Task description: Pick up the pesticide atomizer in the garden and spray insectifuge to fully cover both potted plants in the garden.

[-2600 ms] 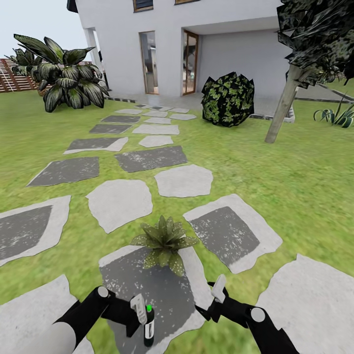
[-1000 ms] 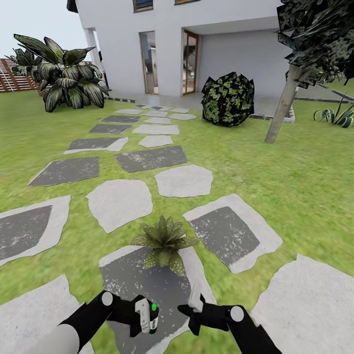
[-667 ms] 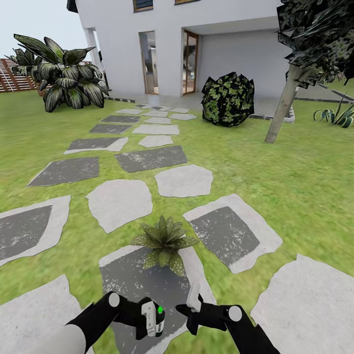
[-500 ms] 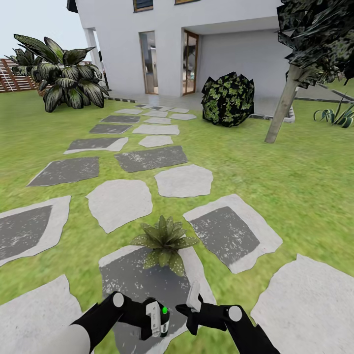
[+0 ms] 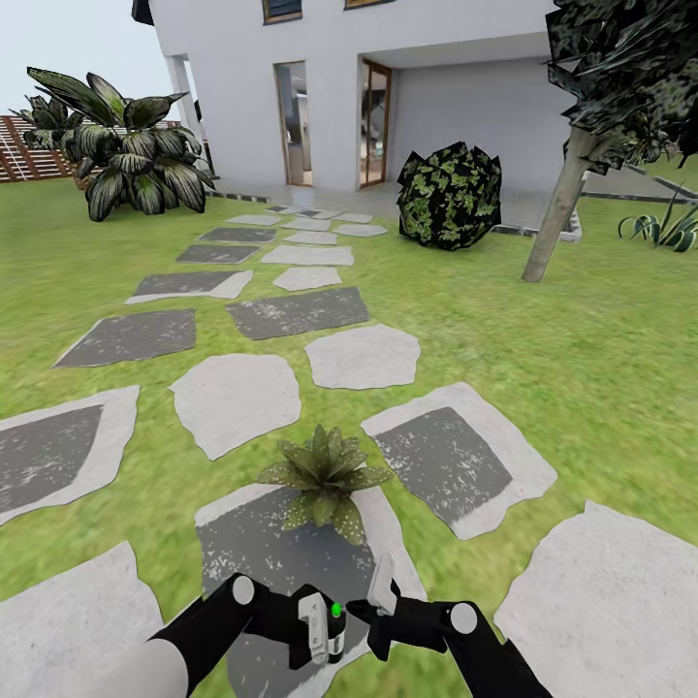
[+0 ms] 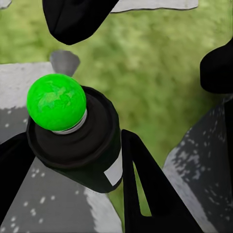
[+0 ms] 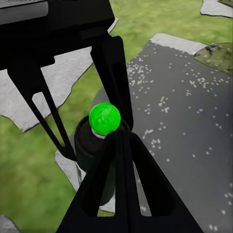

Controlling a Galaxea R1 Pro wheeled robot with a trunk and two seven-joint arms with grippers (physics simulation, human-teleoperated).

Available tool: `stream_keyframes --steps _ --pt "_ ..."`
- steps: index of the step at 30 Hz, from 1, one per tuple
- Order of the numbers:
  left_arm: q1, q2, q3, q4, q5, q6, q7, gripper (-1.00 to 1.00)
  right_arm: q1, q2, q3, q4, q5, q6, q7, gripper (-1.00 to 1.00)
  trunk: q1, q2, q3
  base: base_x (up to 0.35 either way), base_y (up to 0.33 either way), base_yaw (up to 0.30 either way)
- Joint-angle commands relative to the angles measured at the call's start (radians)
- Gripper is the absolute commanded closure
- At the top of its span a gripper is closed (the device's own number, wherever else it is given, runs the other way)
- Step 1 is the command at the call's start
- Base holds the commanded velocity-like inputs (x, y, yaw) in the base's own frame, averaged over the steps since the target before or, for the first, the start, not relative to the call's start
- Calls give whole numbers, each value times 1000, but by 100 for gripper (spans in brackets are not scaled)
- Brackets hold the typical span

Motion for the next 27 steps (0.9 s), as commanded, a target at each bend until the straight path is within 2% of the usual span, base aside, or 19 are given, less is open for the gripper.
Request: stream_keyframes --steps 1,22,24,26,27 --pt "0 -1 1 -1 -8 -7 -1 100 0 1 -3 -1 7 -4 2 100 0 0 -1 0 0 0" --pt "0 1 1 5 -12 -6 0 100 0 1 -3 -9 8 -4 1 100 0 0 -1 0 0 0" --pt "0 10 1 8 -13 -5 0 100 0 1 -2 -10 8 -4 1 100 0 0 -1 0 0 0" --pt "0 31 1 13 -16 -4 1 100 0 1 -3 -10 8 -4 1 100 0 0 -1 0 0 0" --pt "0 50 1 17 -17 -4 1 100 0 1 -2 -10 8 -4 2 100 0 0 -1 0 0 0"
